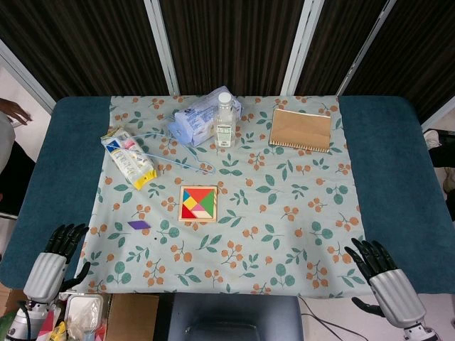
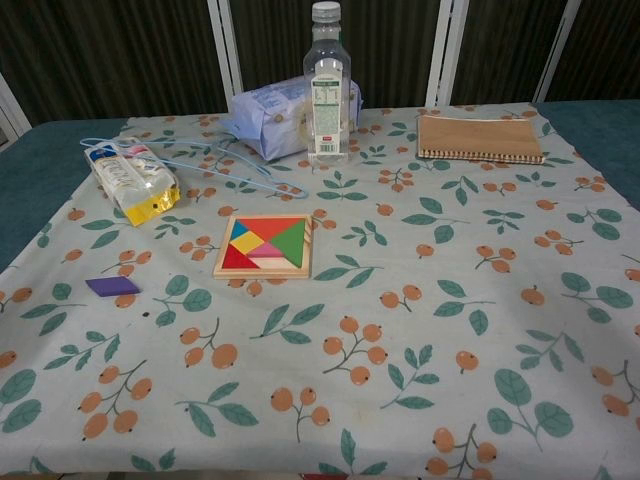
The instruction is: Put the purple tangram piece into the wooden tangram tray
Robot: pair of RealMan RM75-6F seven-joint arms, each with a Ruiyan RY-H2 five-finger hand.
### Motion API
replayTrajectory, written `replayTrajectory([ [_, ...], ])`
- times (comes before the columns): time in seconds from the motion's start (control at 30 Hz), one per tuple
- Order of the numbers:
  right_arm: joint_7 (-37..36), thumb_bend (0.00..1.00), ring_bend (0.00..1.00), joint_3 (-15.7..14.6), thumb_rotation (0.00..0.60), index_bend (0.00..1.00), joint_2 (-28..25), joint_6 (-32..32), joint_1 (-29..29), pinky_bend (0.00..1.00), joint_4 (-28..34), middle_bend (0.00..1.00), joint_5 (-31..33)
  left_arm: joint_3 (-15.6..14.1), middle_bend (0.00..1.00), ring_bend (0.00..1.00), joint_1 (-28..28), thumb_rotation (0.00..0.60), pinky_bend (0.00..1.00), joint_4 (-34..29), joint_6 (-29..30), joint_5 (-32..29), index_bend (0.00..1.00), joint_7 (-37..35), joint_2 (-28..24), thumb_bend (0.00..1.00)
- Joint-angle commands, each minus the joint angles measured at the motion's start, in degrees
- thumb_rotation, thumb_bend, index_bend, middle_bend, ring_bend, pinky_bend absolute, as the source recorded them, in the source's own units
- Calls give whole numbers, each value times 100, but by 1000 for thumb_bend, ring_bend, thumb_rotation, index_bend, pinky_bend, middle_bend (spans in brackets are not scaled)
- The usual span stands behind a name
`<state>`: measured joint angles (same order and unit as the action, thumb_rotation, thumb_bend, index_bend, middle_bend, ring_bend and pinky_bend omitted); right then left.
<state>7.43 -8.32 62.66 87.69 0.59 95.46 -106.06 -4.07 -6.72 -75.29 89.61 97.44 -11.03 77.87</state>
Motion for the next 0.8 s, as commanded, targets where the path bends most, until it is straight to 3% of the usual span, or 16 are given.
replayTrajectory([
  [0.03, 16, 160, 0, -2, 600, 0, 0, -6, 2, 0, 2, 0, 4, -12, 67, 0, -29, 600, 25, -10, -54, 14, 79, 5, 23, 399],
  [0.17, -27, 160, 0, 23, 600, 0, -22, 25, 17, 0, 10, 0, 71, 39, 66, 0, -120, 600, 42, -256, -394, -171, 79, 238, 210, 399],
  [0.23, -50, 160, 0, 31, 600, 0, -31, 40, 21, 0, 11, 0, 86, 153, 83, 28, -216, 600, 119, -371, -572, -284, 79, 622, 349, 399],
  [0.27, -42, 160, 0, 29, 600, 0, -35, 47, 24, 0, 2, 0, 77, 246, 131, 107, -297, 600, 255, -458, -710, -375, 81, 915, 447, 399],
  [0.33, -55, 160, 0, 22, 600, 0, -34, 47, 22, 0, -2, 0, 60, 452, 315, 357, -396, 600, 588, -635, -836, -584, 95, 1216, 663, 399],
  [0.37, -56, 160, 0, 22, 600, 0, -31, 43, 19, 0, -5, 0, 59, 600, 507, 569, -438, 600, 818, -745, -897, -775, 126, 1330, 854, 400],
  [0.43, -48, 160, 0, 27, 600, 0, -24, 27, 13, 0, -1, 0, 67, 772, 778, 823, -564, 600, 985, -898, -1166, -1100, 180, 1641, 1093, 402],
  [0.47, -45, 160, 0, 28, 600, 0, -22, 20, 10, 0, 2, 0, 69, 829, 904, 931, -620, 600, 1000, -979, -1311, -1257, 210, 1815, 1151, 402],
  [0.53, -39, 160, 0, 31, 600, 0, -20, 8, 5, 0, 6, 0, 76, 953, 983, 993, -727, 600, 1000, -1142, -1584, -1618, 238, 2192, 1270, 402],
  [0.67, -88, 160, 0, 40, 600, 0, -27, 3, -14, 0, 16, 0, 77, 1237, 1000, 1000, -950, 600, 1000, -1311, -2017, -2508, 292, 3053, 1557, 402],
  [0.8, -129, 160, 0, 36, 600, 0, -37, -6, -30, 0, 2, 0, 62, 1397, 1000, 1000, -1082, 600, 1000, -1080, -2061, -2969, 311, 3471, 1889, 397],
])
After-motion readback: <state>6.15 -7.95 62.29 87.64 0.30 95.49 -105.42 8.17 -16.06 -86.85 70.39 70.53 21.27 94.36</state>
